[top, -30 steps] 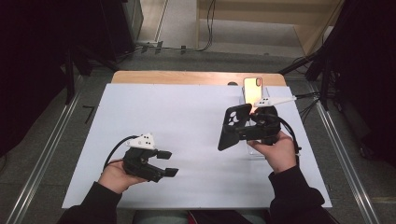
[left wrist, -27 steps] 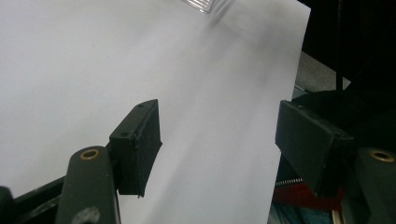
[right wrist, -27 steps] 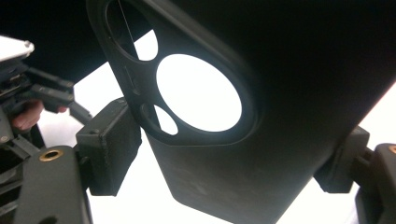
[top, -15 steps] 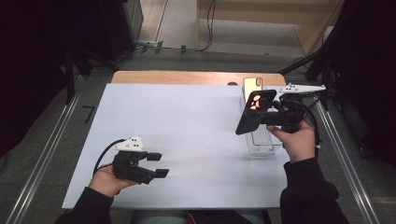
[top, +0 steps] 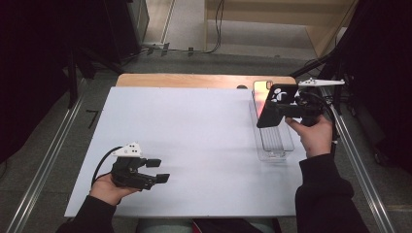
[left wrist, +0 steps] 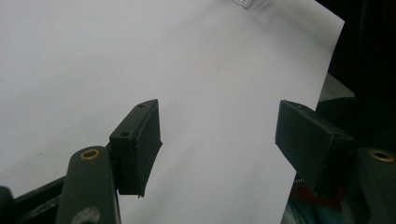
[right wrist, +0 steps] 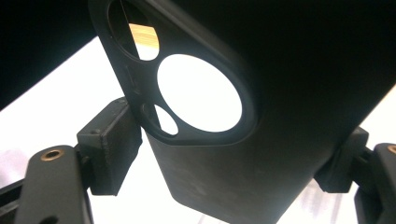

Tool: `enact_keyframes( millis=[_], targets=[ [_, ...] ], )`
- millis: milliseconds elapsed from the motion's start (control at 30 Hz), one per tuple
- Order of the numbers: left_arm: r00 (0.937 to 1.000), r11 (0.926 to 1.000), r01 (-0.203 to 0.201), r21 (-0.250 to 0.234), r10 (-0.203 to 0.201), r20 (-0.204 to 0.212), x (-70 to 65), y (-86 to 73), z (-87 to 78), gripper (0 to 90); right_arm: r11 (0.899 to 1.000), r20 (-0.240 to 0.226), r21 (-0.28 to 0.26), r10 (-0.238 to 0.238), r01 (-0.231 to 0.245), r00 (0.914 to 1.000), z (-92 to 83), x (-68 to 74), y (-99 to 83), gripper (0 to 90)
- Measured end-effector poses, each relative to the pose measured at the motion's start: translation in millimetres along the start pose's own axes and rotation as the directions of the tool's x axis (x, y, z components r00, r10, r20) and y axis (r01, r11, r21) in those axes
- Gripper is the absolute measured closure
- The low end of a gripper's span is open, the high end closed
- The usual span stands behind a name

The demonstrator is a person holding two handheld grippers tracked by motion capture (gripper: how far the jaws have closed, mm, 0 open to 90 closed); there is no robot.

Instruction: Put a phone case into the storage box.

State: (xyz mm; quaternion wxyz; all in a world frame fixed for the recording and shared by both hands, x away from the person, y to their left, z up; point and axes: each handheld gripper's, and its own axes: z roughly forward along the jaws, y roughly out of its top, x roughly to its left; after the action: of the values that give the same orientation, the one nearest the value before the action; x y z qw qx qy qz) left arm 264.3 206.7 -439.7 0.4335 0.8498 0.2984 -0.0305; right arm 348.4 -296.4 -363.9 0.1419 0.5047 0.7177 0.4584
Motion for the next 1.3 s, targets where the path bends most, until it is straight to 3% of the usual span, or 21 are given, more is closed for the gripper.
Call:
enact_keyframes(
  millis=[233, 433, 967, 1300],
  targets=[
    [0.9999, 0.9999, 0.011, 0.001, -0.011, 0.001, 1.5, -2.0, -1.0, 31.4, 0.999, 0.073, 0.029, 0.014, -0.016, 0.9972, 15.8, -21.2, 1.3, 19.0],
    [0.9999, 1.0, 0.007, 0.006, -0.007, 0.012, 1.1, -2.0, -0.3, 31.4, 0.998, 0.147, 0.05, 0.024, -0.032, 0.9888, 38.6, -36.0, -3.4, 19.0],
    [0.9996, 0.9999, 0.009, 0.012, -0.01, 0.026, 2.0, -1.9, 0.7, 31.4, 0.993, 0.207, 0.065, 0.08, -0.095, 0.9751, 94.2, -55.1, -7.7, 18.8],
    [0.9994, 0.9998, 0.012, 0.017, -0.013, 0.032, 3.0, -2.7, 3.7, 31.6, 0.988, 0.22, 0.049, 0.134, -0.148, 0.9663, 112.0, -65.9, -2.3, 19.4]
  ],
)
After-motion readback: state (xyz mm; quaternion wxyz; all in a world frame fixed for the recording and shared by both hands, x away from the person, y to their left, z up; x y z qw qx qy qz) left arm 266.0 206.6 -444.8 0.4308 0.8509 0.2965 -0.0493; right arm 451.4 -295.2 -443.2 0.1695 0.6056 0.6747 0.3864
